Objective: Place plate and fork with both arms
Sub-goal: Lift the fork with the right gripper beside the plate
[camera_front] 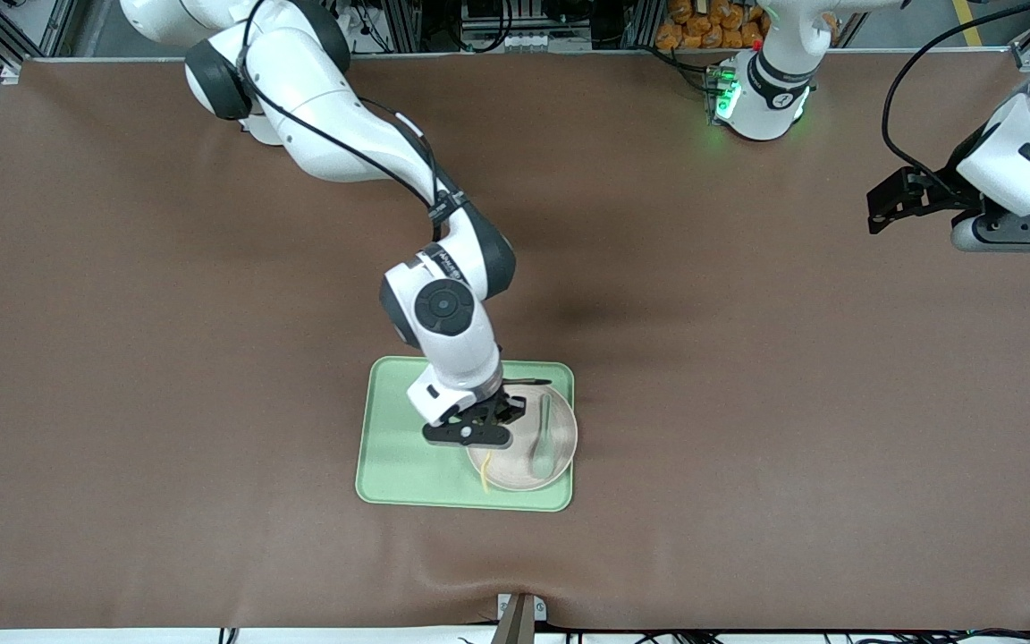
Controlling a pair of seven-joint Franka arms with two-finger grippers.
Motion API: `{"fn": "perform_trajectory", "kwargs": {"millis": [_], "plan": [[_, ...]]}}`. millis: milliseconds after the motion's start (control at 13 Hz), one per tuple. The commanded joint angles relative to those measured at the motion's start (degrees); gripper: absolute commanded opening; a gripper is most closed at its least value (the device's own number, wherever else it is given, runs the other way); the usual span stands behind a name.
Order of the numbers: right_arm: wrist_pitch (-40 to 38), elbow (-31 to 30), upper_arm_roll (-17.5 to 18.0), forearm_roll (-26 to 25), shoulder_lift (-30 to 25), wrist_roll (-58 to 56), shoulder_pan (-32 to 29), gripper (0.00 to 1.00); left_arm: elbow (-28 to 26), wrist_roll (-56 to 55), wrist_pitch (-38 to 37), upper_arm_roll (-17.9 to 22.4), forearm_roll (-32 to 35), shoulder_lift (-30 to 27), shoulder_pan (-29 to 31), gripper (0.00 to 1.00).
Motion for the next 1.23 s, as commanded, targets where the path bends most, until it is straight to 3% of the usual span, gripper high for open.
{"fn": "perform_trajectory", "kwargs": {"millis": [0,154,309,540,1157], "plan": [[-4.7,-0.7,0.5,0.7,-1.9,-3.4,-2.8,0.08,0.5,0.2,0.6,-0.3,-0.3,0.0,-0.1,1.0],[-6.5,-3.0,0.5,1.0,-3.8,-6.7,-3.7,0.08,0.5,0.2,0.6,-0.3,-0.3,0.0,0.0,1.0],[-5.4,-9.8,0.3,1.0,-6.9,-10.0,-4.3,0.09,0.4,0.2,0.6,-0.3,-0.3,0.0,0.1,1.0],[3.5,-22.0,0.3,1.0,-11.3,-11.4,-5.0,0.09,0.4,0.2,0.6,-0.3,-0.3,0.0,0.1,1.0],[13.0,-28.3,0.4,1.0,-10.6,-10.5,-4.0,0.11,0.4,0.2,0.6,-0.3,-0.3,0.0,0.2,1.0]]}}
